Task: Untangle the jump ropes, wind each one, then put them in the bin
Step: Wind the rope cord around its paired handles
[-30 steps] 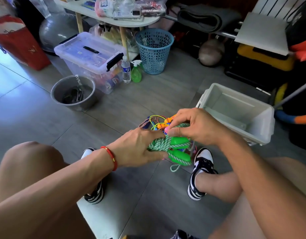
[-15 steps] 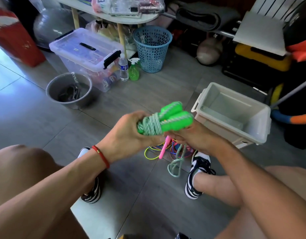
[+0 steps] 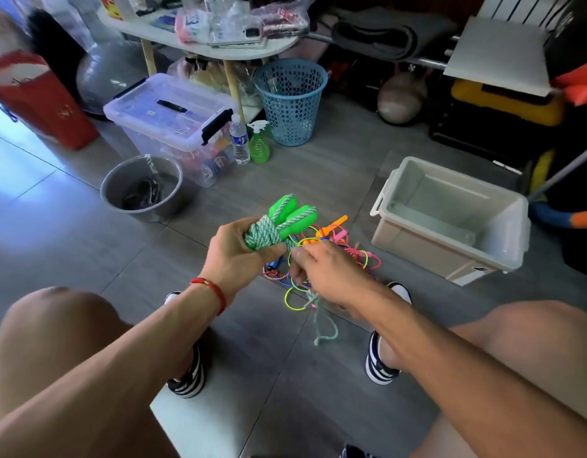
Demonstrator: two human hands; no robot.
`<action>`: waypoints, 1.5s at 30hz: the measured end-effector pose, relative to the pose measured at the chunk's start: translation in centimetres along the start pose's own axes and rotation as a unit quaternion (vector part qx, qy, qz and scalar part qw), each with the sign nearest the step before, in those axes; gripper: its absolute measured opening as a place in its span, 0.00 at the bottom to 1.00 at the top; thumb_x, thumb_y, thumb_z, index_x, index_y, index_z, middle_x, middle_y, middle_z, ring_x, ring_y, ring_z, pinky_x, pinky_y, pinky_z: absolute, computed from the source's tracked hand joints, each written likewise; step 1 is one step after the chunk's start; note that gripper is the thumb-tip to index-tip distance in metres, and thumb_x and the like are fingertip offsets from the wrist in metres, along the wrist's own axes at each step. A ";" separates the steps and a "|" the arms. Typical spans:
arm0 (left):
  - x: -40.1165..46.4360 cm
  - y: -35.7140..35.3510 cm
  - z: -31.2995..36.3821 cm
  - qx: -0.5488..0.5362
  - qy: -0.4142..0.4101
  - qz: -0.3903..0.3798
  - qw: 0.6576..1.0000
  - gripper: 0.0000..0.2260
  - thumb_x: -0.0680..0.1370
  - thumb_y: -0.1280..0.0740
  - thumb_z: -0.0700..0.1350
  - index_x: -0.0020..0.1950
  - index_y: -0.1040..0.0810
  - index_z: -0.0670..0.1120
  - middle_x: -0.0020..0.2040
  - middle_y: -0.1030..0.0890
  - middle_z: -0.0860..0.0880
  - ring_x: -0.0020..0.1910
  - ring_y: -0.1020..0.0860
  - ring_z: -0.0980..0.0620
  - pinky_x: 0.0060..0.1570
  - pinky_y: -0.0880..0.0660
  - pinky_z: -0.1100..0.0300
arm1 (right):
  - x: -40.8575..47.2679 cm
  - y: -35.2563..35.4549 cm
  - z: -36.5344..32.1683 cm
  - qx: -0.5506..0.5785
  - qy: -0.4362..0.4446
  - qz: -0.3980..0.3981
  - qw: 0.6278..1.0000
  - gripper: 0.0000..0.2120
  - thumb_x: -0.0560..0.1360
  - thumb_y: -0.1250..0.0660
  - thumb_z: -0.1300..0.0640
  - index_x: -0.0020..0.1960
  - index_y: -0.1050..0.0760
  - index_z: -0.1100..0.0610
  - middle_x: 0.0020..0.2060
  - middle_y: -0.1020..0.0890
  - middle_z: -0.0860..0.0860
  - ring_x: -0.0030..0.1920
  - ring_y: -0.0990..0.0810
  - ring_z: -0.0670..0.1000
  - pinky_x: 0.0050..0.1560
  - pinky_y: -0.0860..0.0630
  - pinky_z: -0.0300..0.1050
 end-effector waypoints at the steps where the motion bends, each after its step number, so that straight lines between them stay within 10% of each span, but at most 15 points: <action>1: 0.2 -0.1 -0.1 0.028 -0.006 0.010 1.000 0.12 0.68 0.21 0.48 0.50 0.15 0.53 0.35 0.18 0.57 0.32 0.26 0.60 0.39 0.28 0.63 | 0.1 0.2 0.0 0.046 -0.029 0.008 0.999 0.19 0.84 0.43 0.58 0.43 0.19 0.61 0.31 0.22 0.50 0.28 0.27 0.41 0.32 0.33 0.39; 5: 0.3 -0.4 1.2 0.155 -0.040 0.062 0.985 0.18 0.67 0.20 0.51 0.56 0.17 0.57 0.39 0.16 0.58 0.38 0.21 0.62 0.46 0.22 0.60 | 0.6 1.1 -0.3 0.082 -0.082 0.116 0.986 0.16 0.79 0.38 0.55 0.45 0.18 0.66 0.29 0.28 0.54 0.30 0.34 0.52 0.29 0.41 0.46; 10: -1.2 -1.8 3.2 0.256 -0.107 0.127 0.952 0.19 0.72 0.28 0.52 0.62 0.22 0.58 0.53 0.16 0.55 0.54 0.19 0.45 0.46 0.28 0.56 | 0.1 2.0 -1.2 0.102 -0.091 0.183 0.973 0.28 0.76 0.32 0.47 0.23 0.36 0.59 0.17 0.38 0.48 0.25 0.37 0.52 0.29 0.41 0.47; 16: -1.2 -3.9 3.4 0.410 -0.304 0.137 0.849 0.23 0.78 0.37 0.49 0.74 0.29 0.48 0.60 0.22 0.51 0.48 0.24 0.44 0.42 0.31 0.49 | 0.8 3.2 -0.6 0.327 -0.112 0.243 0.907 0.24 0.72 0.26 0.37 0.29 0.21 0.55 0.18 0.28 0.43 0.20 0.31 0.42 0.24 0.36 0.37; 20: -1.9 -3.7 3.7 0.217 -0.314 0.058 0.922 0.26 0.79 0.33 0.53 0.75 0.29 0.45 0.63 0.25 0.49 0.59 0.24 0.52 0.58 0.27 0.57 | 1.1 3.9 -0.3 0.302 -0.043 0.170 0.937 0.25 0.73 0.27 0.38 0.42 0.16 0.62 0.29 0.17 0.47 0.29 0.21 0.47 0.35 0.20 0.43; 23: -0.9 -1.9 3.8 -0.032 -0.134 -0.059 0.989 0.27 0.77 0.33 0.60 0.72 0.26 0.48 0.59 0.20 0.47 0.53 0.20 0.57 0.51 0.24 0.60 | 0.7 5.1 -0.5 0.200 0.034 0.130 0.970 0.24 0.77 0.30 0.41 0.35 0.19 0.61 0.23 0.30 0.44 0.26 0.35 0.45 0.30 0.36 0.42; 25: -1.0 -1.8 3.7 -0.239 0.034 -0.245 0.939 0.25 0.79 0.32 0.53 0.73 0.29 0.45 0.59 0.20 0.39 0.52 0.18 0.44 0.48 0.20 0.52 | 0.4 5.2 -0.9 0.171 0.101 0.073 0.977 0.23 0.79 0.32 0.43 0.37 0.17 0.61 0.24 0.27 0.48 0.28 0.33 0.45 0.31 0.35 0.45; 28: -1.8 -1.7 4.1 -0.280 0.042 -0.373 0.883 0.21 0.80 0.35 0.44 0.72 0.31 0.37 0.57 0.21 0.36 0.43 0.21 0.40 0.45 0.22 0.48 | 0.6 4.8 -0.5 0.141 0.132 0.041 0.980 0.22 0.80 0.33 0.43 0.38 0.17 0.60 0.30 0.21 0.59 0.32 0.28 0.44 0.35 0.28 0.49; 34: -0.1 -2.1 3.5 -0.225 -0.022 -0.178 0.958 0.17 0.77 0.32 0.43 0.65 0.25 0.41 0.45 0.23 0.39 0.37 0.29 0.45 0.37 0.29 0.53 | 1.6 4.4 -0.5 0.041 0.077 0.184 0.979 0.21 0.79 0.34 0.40 0.38 0.16 0.54 0.25 0.20 0.40 0.28 0.23 0.44 0.35 0.25 0.44; 39: 0.7 -1.2 2.2 -0.112 -0.054 -0.074 0.989 0.15 0.74 0.30 0.45 0.61 0.22 0.49 0.42 0.20 0.48 0.34 0.27 0.55 0.35 0.30 0.61 | 2.0 3.7 -0.9 -0.037 0.045 0.148 0.987 0.24 0.80 0.35 0.48 0.29 0.33 0.56 0.20 0.33 0.51 0.28 0.32 0.54 0.31 0.41 0.49; 45: 1.0 -0.6 1.1 -0.060 -0.069 -0.072 0.993 0.16 0.79 0.30 0.35 0.64 0.23 0.48 0.37 0.22 0.59 0.32 0.28 0.59 0.35 0.29 0.66 | 1.9 4.0 -0.3 -0.008 0.005 0.146 0.989 0.14 0.79 0.37 0.56 0.38 0.18 0.55 0.29 0.19 0.51 0.34 0.22 0.54 0.36 0.30 0.46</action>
Point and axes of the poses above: each hand's wrist, its own x-axis towards the middle knuckle, its own y-axis out of the back of the hand, z = x × y, the point moved 4 cm from there along x, towards the middle knuckle
